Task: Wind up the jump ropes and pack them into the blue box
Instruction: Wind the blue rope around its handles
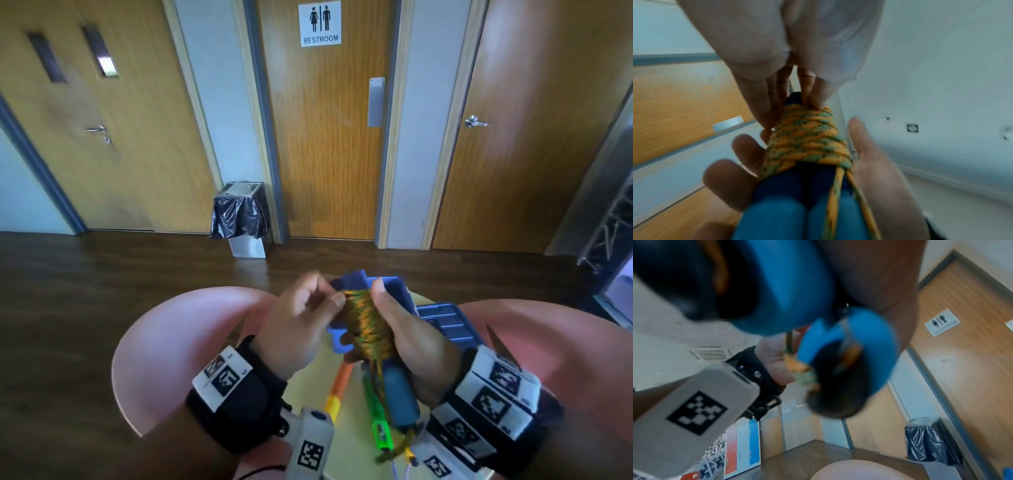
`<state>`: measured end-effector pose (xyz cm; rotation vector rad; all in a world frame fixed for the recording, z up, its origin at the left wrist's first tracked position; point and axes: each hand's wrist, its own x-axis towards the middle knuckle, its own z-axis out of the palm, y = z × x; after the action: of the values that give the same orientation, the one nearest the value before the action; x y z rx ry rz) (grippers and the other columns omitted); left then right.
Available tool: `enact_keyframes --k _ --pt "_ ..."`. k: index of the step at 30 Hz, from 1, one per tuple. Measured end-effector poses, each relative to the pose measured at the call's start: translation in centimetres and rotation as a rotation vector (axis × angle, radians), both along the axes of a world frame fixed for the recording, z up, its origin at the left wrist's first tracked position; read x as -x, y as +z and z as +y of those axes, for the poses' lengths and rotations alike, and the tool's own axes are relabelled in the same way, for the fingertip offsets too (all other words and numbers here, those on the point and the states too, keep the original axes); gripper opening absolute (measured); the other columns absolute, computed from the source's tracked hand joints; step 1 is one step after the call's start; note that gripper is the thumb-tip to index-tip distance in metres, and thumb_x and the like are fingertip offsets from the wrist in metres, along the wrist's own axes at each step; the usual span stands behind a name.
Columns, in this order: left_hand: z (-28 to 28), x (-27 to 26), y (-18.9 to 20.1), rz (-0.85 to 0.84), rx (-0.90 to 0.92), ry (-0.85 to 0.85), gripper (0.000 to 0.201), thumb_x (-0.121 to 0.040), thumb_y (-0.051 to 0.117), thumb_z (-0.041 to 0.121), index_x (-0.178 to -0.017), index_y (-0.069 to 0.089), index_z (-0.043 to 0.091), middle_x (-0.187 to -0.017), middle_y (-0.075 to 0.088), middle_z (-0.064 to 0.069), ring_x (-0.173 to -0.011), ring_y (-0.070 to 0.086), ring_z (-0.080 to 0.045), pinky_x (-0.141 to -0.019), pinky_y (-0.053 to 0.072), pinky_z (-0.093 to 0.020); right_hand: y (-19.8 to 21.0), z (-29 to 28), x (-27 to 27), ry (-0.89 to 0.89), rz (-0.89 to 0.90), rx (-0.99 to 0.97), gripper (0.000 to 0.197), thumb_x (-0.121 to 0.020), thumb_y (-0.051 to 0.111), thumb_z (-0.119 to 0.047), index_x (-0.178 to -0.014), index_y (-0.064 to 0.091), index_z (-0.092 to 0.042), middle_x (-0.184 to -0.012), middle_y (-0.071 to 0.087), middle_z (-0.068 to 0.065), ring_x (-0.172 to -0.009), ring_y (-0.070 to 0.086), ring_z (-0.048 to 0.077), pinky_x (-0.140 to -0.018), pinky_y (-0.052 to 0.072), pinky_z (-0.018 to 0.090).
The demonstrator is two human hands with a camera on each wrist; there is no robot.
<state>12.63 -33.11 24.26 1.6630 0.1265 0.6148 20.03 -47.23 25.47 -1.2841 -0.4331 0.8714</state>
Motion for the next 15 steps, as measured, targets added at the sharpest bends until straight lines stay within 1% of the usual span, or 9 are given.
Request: enact_keyframes --k 1,2,3,5,7,9,10,12,15 --pt "0.6 0.4 0.0 0.022 -0.108 0.049 0.022 -0.088 0.064 0.021 -0.076 0.052 0.007 -0.068 0.056 -0.001 -0.062 0.051 -0.006 -0.060 0.043 -0.019 -0.1 0.3 0.7 0.032 -0.020 -0.028 0.059 -0.075 0.068 -0.060 -0.102 0.070 -0.007 -0.087 0.068 0.015 -0.074 0.064 0.026 -0.068 0.057 0.039" --pt "1.1 0.9 0.2 0.042 -0.192 0.084 0.024 -0.086 0.064 0.028 -0.075 0.053 0.010 -0.066 0.055 0.002 -0.061 0.049 -0.005 -0.058 0.041 -0.021 -0.3 0.7 1.4 0.044 -0.054 -0.023 0.052 -0.073 0.073 -0.048 -0.107 0.067 -0.008 -0.088 0.066 0.015 -0.077 0.063 0.026 -0.072 0.057 0.041" --pt "1.4 1.2 0.3 0.068 -0.242 0.103 0.026 -0.083 0.063 0.035 -0.075 0.055 0.012 -0.064 0.055 0.004 -0.060 0.048 -0.005 -0.059 0.041 -0.023 -0.5 1.1 2.0 0.072 -0.075 -0.019 0.047 -0.072 0.072 -0.036 -0.109 0.064 -0.008 -0.089 0.063 0.015 -0.076 0.063 0.026 -0.071 0.056 0.040" --pt "1.9 1.7 0.7 0.119 -0.219 0.099 0.024 -0.080 0.064 0.038 -0.075 0.059 0.015 -0.064 0.057 0.006 -0.061 0.052 -0.006 -0.060 0.043 -0.027 -0.7 1.5 2.5 0.060 -0.052 0.014 0.042 -0.070 0.067 -0.023 -0.108 0.059 -0.006 -0.087 0.060 0.018 -0.069 0.062 0.029 -0.060 0.053 0.037" --pt "2.2 1.9 0.8 0.136 -0.159 0.075 0.020 -0.079 0.067 0.036 -0.077 0.061 0.017 -0.067 0.060 0.004 -0.065 0.056 -0.011 -0.061 0.047 -0.035 -0.5 1.6 2.8 0.064 0.025 0.021 0.045 -0.069 0.066 -0.020 -0.108 0.056 0.000 -0.085 0.061 0.023 -0.065 0.061 0.034 -0.057 0.052 0.037" --pt "2.2 2.0 0.8 0.114 -0.109 0.071 0.014 -0.081 0.070 0.028 -0.078 0.061 0.017 -0.070 0.061 0.001 -0.067 0.059 -0.015 -0.063 0.052 -0.040 -0.3 1.7 3.1 0.070 0.081 0.010 0.050 -0.069 0.066 -0.019 -0.111 0.054 0.004 -0.086 0.061 0.026 -0.064 0.060 0.036 -0.058 0.052 0.040" --pt "2.0 2.0 0.8 0.109 -0.053 0.075 0.011 -0.083 0.072 0.021 -0.079 0.062 0.018 -0.072 0.060 0.001 -0.067 0.060 -0.014 -0.062 0.053 -0.039 -0.4 1.7 3.1 0.070 0.096 0.010 0.050 -0.069 0.066 -0.019 -0.111 0.053 0.004 -0.085 0.061 0.027 -0.063 0.060 0.036 -0.058 0.052 0.040" --pt "1.9 1.8 0.5 0.121 0.086 0.076 0.014 -0.084 0.073 0.009 -0.080 0.066 0.020 -0.073 0.060 0.002 -0.064 0.060 -0.012 -0.056 0.052 -0.031 -0.5 1.6 3.3 0.069 0.080 0.024 0.049 -0.070 0.065 -0.020 -0.111 0.052 0.004 -0.083 0.061 0.025 -0.062 0.060 0.035 -0.057 0.052 0.039" --pt "1.6 1.4 0.1 0.123 0.114 0.051 0.021 -0.084 0.070 0.004 -0.074 0.071 0.023 -0.072 0.065 0.002 -0.066 0.063 -0.012 -0.058 0.051 -0.027 -0.6 1.0 3.1 0.052 0.040 0.058 0.043 -0.079 0.066 -0.017 -0.112 0.051 0.007 -0.076 0.061 0.023 -0.057 0.061 0.033 -0.056 0.053 0.037"
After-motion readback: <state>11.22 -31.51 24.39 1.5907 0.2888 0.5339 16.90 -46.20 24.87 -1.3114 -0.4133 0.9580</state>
